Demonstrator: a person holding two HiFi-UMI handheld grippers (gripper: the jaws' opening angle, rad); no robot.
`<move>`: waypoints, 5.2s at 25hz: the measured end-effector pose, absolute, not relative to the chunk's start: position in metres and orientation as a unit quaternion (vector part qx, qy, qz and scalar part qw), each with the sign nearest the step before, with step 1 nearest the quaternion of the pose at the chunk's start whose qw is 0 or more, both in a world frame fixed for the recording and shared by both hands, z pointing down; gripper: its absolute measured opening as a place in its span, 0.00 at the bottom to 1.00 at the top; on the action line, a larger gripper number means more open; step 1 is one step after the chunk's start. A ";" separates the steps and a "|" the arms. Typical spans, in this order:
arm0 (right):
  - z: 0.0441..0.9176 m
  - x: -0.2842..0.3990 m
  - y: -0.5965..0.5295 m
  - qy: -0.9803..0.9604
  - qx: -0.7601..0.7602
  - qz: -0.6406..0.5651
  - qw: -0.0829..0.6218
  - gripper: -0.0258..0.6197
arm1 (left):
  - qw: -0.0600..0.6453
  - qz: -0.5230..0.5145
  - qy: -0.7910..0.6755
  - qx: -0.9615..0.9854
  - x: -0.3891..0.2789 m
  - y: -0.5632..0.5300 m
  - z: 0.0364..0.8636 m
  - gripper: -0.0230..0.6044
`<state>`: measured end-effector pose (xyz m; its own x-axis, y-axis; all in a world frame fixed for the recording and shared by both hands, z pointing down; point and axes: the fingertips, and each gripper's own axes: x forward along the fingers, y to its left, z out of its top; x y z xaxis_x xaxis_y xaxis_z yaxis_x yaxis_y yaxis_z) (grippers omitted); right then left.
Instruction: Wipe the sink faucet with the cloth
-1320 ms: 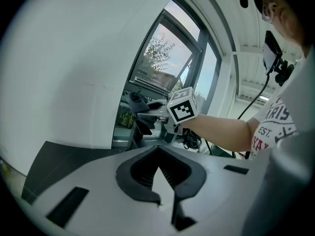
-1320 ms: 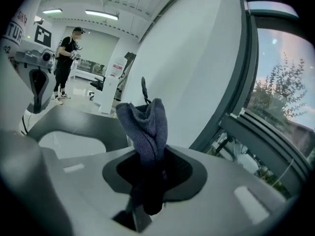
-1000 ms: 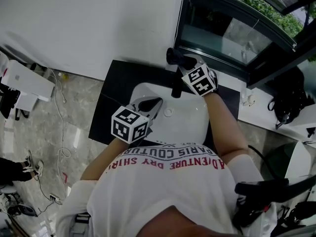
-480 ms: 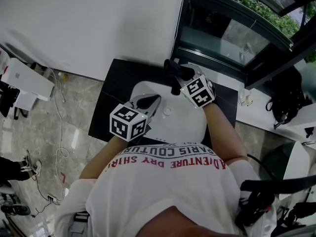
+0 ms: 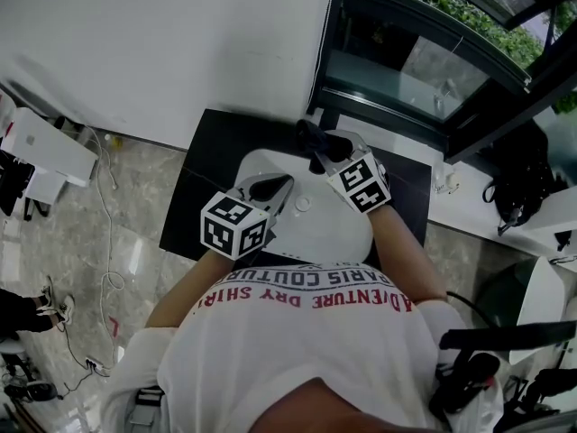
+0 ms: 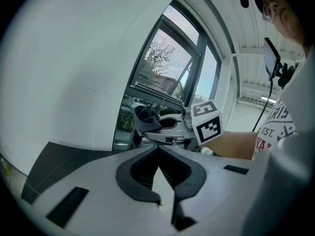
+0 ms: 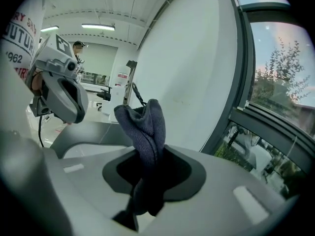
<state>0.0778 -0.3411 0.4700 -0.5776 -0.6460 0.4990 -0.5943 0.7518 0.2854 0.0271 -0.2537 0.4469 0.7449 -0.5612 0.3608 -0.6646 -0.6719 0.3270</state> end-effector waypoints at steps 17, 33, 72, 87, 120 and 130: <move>0.542 0.117 -0.363 -0.791 0.362 -0.139 0.474 0.16 | 0.243 0.116 -0.347 0.898 0.027 -0.263 0.465 0.04; 0.545 0.119 -0.373 -0.758 0.357 -0.181 0.514 0.16 | 0.247 0.110 -0.340 0.901 0.029 -0.267 0.466 0.04; 0.532 0.130 -0.382 -0.758 0.375 -0.142 0.514 0.16 | 0.245 0.122 -0.336 0.901 0.032 -0.251 0.467 0.04; 0.524 0.125 -0.340 -0.767 0.371 -0.168 0.495 0.16 | 0.247 0.129 -0.329 0.902 0.039 -0.241 0.471 0.04; 0.618 0.133 -0.363 -0.808 0.334 -0.101 0.475 0.16 | 0.281 0.156 -0.336 0.886 0.038 -0.254 0.511 0.04; 0.604 0.136 -0.381 -0.805 0.354 -0.098 0.465 0.16 | 0.279 0.154 -0.335 0.887 0.036 -0.259 0.511 0.04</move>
